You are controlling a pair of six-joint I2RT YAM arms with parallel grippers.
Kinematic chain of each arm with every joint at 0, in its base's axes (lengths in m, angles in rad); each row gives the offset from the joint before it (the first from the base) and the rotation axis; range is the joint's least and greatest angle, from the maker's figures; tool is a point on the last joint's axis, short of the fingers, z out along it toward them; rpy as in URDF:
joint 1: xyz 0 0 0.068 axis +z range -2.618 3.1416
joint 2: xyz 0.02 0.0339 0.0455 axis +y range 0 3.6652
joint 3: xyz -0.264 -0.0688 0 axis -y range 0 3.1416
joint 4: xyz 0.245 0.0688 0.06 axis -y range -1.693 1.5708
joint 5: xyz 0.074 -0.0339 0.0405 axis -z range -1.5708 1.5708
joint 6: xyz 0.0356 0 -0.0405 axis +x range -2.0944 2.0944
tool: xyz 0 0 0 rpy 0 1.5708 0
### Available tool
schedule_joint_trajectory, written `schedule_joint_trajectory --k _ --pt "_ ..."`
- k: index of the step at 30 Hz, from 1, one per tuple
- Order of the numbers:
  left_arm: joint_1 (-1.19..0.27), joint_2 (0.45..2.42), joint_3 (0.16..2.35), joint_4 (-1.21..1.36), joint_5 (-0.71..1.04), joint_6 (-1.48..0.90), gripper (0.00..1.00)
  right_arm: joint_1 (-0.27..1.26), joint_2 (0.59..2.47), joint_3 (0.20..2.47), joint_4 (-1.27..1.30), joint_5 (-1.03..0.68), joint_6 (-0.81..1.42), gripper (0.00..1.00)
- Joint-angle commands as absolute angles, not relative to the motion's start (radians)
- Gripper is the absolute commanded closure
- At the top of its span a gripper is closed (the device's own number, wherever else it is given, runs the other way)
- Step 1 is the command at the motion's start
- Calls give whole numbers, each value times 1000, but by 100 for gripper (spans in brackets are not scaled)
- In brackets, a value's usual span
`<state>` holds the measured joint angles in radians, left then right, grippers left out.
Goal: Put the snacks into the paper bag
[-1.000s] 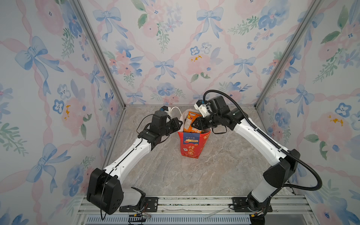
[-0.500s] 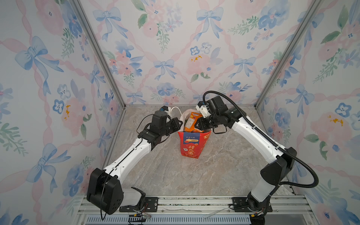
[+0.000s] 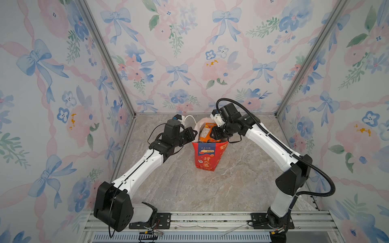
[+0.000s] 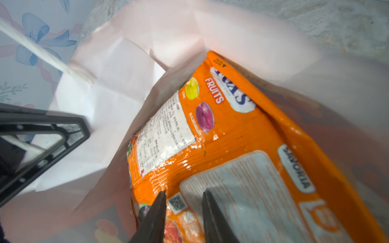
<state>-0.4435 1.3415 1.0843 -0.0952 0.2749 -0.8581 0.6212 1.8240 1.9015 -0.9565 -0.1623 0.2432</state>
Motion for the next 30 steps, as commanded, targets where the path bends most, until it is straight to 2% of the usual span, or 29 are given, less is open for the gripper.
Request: schedule_joint_trajectory --k 1,9,10,12,15,18,24,27,30 --pt "-435 1300 1095 -9 299 -859 100 610 1846 1938 -1014 -148 229 68" --pt "-434 1306 1108 -10 303 -864 100 609 1801 2093 -1030 -222 210 66" --pt "-434 1307 1112 -8 304 -862 96 608 1799 2121 -1038 -231 206 66" --pt "-436 1308 1118 -9 309 -862 95 609 1791 2152 -1049 -248 202 65" --pt "-438 1307 1130 -9 317 -862 82 606 1768 2169 -1044 -261 203 65" --pt "-443 1304 1139 -9 322 -861 73 601 1738 2159 -1032 -275 201 64" --pt "-446 1294 1138 -9 325 -862 71 581 1669 2108 -1011 -288 202 63" --pt "-448 1274 1132 -9 320 -859 61 560 1625 2091 -1003 -306 200 62" --pt "-448 1240 1123 -22 293 -847 56 528 1588 2078 -1005 -321 195 61"
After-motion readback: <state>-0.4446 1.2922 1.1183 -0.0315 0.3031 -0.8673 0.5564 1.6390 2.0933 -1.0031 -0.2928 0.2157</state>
